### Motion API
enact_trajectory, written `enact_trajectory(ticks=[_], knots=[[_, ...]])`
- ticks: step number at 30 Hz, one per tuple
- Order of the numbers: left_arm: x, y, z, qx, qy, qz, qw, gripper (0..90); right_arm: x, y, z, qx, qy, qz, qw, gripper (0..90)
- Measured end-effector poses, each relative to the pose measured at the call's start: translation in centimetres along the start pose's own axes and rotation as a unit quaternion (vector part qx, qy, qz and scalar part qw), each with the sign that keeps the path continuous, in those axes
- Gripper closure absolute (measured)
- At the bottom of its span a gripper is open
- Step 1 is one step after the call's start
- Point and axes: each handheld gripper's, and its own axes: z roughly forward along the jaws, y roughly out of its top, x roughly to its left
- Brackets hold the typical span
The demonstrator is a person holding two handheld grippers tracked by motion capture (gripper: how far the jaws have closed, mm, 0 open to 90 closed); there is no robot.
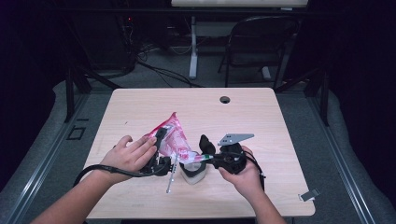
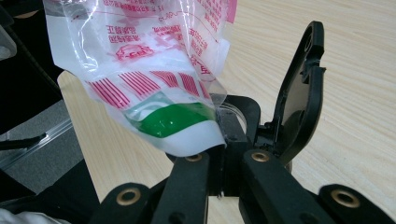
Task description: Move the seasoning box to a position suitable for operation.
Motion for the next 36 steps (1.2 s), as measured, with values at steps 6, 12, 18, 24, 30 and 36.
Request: enact_trajectory(ticks=[6, 12, 18, 24, 30, 36], knots=[[0.1, 0.01, -0.03, 0.0, 0.001, 0.002, 1.0, 72.5, 0.0, 0.0, 0.01, 0.0, 0.0, 0.0, 1.0, 90.0], [0.17, 0.02, -0.06, 0.0, 0.003, 0.001, 1.0, 72.5, 0.01, 0.0, 0.0, 0.0, 0.0, 0.0, 1.0, 90.0], [0.29, 0.04, -0.09, -0.003, 0.011, 0.006, 0.9999, 72.5, 0.01, 0.0, 0.01, -0.001, 0.0, 0.0, 1.0, 90.0], [0.36, 0.08, -0.09, -0.002, 0.011, 0.009, 0.9999, 72.5, 0.02, -0.01, 0.03, 0.0, -0.002, -0.001, 1.0, 90.0], [0.34, 0.07, -0.1, -0.003, 0.009, 0.002, 0.9999, 72.6, 0.0, -0.02, 0.01, -0.001, -0.002, 0.0, 1.0, 90.0], [0.43, 0.1, -0.1, -0.003, 0.009, 0.004, 0.9999, 72.6, -0.01, -0.04, 0.04, -0.001, -0.002, 0.0, 1.0, 90.0]])
